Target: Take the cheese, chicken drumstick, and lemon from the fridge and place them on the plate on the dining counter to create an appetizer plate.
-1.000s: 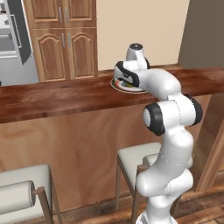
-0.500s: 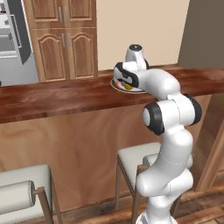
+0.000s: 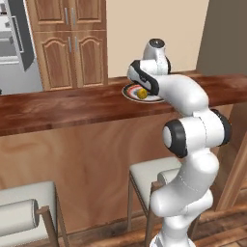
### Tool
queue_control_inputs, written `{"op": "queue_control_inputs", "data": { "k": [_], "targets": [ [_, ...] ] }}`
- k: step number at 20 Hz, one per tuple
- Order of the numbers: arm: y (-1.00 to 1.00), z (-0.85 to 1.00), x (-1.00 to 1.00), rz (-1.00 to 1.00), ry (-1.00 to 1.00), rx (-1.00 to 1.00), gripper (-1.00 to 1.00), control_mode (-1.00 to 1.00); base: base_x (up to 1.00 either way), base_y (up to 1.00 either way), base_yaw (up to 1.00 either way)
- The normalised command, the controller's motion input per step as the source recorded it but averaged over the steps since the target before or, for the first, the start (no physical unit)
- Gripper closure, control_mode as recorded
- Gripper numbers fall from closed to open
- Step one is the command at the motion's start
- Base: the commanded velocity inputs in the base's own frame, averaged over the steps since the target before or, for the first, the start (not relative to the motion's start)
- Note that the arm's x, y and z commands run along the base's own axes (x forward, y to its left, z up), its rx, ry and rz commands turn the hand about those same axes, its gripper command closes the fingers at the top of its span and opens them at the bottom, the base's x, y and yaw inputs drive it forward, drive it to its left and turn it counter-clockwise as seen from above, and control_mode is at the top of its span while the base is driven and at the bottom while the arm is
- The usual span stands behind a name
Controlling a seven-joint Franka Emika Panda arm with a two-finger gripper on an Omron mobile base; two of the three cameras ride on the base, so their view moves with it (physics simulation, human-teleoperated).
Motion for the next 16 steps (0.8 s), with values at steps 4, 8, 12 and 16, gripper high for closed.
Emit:
{"op": "queue_control_inputs", "data": {
  "k": [4,8,12,16],
  "targets": [
    [-0.14,0.88,-1.0,-0.01,-0.2,0.06,-1.0,-1.0,0.0,0.0,0.0],
    [-0.19,0.8,-1.0,-0.02,-0.12,0.03,-1.0,-1.0,0.0,0.0,0.0],
    [-0.11,0.4,-1.0,-0.06,-0.01,0.0,-1.0,-1.0,0.0,0.0,0.0],
    [-0.02,0.09,-1.0,-0.06,0.0,0.0,-1.0,-1.0,0.0,0.0,0.0]
  ]
}}
